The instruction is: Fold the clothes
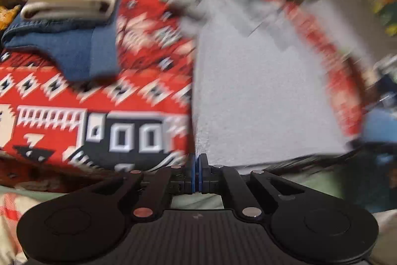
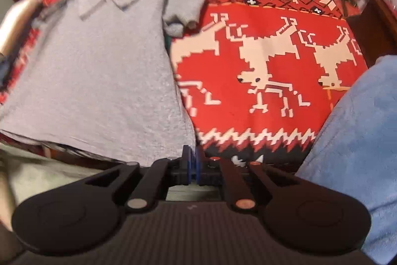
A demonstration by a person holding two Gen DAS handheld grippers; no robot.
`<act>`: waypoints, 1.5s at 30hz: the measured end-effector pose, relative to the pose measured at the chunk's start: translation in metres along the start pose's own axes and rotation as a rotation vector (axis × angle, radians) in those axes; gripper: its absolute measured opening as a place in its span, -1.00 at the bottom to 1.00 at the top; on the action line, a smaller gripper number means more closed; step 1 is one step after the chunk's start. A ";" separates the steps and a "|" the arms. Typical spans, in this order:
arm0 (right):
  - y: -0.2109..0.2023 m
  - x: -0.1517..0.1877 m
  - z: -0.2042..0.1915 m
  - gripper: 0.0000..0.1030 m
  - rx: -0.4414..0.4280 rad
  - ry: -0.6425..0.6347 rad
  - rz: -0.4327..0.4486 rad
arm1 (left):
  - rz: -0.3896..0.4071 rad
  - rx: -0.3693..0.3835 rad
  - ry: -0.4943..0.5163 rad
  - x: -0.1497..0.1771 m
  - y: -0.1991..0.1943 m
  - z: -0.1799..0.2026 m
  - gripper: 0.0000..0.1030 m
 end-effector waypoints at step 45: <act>-0.017 -0.087 -0.046 0.98 0.044 -0.257 0.303 | 0.245 -0.256 0.253 -0.109 0.022 0.024 0.76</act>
Point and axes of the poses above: each gripper's, at about its wrist camera, not at the fingertips, and y roughly the way its jaws point, z to its right, x to its underside, the point moved 1 cm from there along y, roughly the way its jaws point, and after that the axes turned 2 degrees about y, right-handed, at the moved point
